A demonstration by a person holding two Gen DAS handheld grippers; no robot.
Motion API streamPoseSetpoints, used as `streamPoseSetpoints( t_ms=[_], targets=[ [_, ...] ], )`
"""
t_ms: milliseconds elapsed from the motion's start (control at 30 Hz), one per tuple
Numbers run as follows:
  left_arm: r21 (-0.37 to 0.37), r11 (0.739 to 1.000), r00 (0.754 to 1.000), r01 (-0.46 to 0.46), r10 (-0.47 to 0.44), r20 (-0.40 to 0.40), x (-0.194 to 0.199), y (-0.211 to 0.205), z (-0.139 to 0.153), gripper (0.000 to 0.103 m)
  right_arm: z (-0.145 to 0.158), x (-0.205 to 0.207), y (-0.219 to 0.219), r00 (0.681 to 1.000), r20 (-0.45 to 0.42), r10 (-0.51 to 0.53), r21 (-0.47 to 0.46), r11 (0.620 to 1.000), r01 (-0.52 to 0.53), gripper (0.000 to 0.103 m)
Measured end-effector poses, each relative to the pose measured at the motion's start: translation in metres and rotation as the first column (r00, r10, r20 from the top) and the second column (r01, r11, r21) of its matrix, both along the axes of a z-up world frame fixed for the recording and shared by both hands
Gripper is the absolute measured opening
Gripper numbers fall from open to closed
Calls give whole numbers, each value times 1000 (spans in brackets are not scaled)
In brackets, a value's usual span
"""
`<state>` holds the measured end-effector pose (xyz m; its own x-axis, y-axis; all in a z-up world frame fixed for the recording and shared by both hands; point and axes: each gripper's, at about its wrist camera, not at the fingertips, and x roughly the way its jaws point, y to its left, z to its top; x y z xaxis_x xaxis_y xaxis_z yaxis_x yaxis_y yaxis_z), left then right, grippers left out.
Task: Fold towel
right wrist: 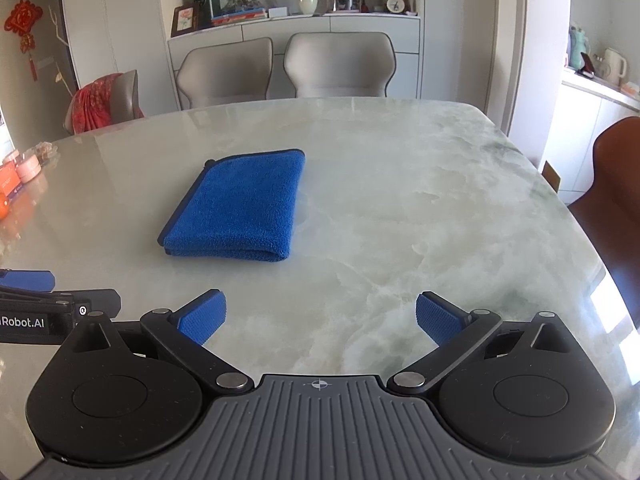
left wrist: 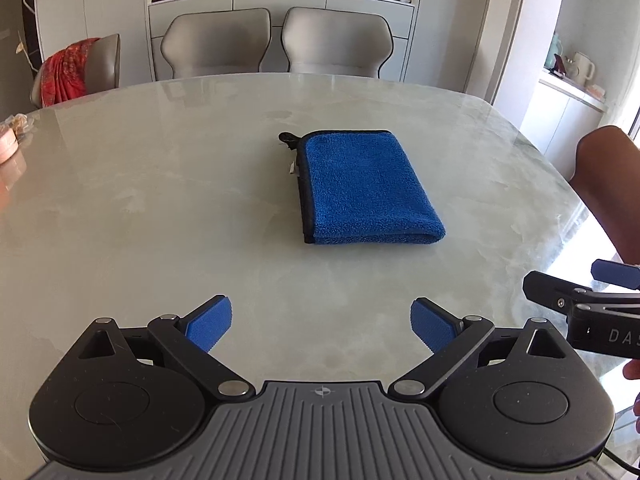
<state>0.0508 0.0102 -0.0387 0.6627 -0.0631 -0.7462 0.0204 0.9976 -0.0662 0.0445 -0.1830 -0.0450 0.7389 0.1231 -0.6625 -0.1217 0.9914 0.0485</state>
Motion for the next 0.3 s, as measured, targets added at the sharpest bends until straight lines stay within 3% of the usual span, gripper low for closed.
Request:
streamPoseSetpoints(
  t_ms=[300],
  targets=[
    [-27,1000,1000,5,-5,3,-2,5,0,100,-1,2,2,1000,-11,7,-1,1000,-7,102]
  ],
)
